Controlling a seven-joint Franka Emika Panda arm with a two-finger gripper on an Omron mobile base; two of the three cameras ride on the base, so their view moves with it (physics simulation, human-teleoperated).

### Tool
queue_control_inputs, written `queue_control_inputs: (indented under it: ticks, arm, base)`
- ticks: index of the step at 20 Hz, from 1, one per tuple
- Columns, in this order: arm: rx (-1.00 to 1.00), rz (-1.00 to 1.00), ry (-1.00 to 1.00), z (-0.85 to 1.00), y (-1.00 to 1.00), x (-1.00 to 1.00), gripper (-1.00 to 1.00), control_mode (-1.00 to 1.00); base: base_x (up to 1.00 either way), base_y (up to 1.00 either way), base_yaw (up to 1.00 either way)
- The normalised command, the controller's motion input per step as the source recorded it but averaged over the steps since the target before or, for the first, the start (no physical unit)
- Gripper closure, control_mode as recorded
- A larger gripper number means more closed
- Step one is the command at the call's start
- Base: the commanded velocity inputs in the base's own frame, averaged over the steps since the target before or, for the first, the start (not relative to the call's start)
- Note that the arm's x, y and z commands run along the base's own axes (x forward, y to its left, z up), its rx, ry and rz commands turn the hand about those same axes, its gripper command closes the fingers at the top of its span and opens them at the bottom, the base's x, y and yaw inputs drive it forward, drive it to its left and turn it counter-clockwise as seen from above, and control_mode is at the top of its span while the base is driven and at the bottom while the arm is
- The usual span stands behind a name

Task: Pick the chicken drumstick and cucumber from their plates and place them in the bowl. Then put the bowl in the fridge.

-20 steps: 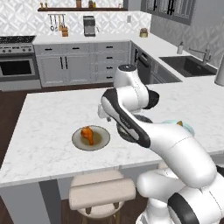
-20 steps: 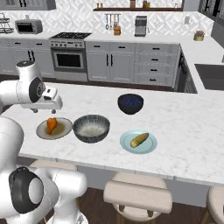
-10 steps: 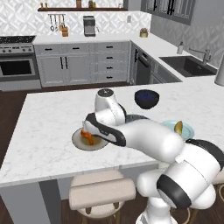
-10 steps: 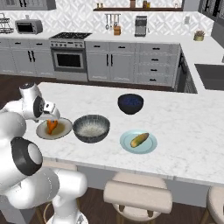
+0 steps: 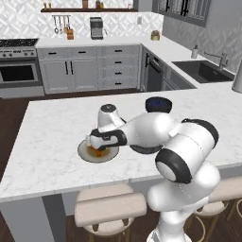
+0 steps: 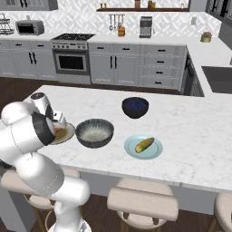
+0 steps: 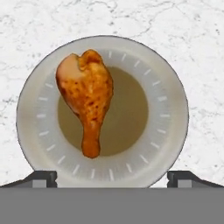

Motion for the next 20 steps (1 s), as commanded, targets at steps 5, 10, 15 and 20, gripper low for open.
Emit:
queue_control_inputs:
  ticks: [5, 10, 15, 20]
  arm:
    - [0.00, 0.03, 0.00, -0.32, 0.08, 0.00, -1.00, -1.00]
    - [0.00, 0.01, 0.00, -0.32, 0.00, 0.05, -1.00, -1.00]
    - [0.00, 0.00, 0.00, -0.28, 0.12, 0.50, -1.00, -1.00]
    - [0.00, 0.00, 0.00, -0.23, 0.17, 0.46, -1.00, -1.00]
  base:
    - [0.00, 0.00, 0.00]
    - [0.00, 0.00, 0.00]
    - [0.00, 0.00, 0.00]
    - [0.00, 0.00, 0.00]
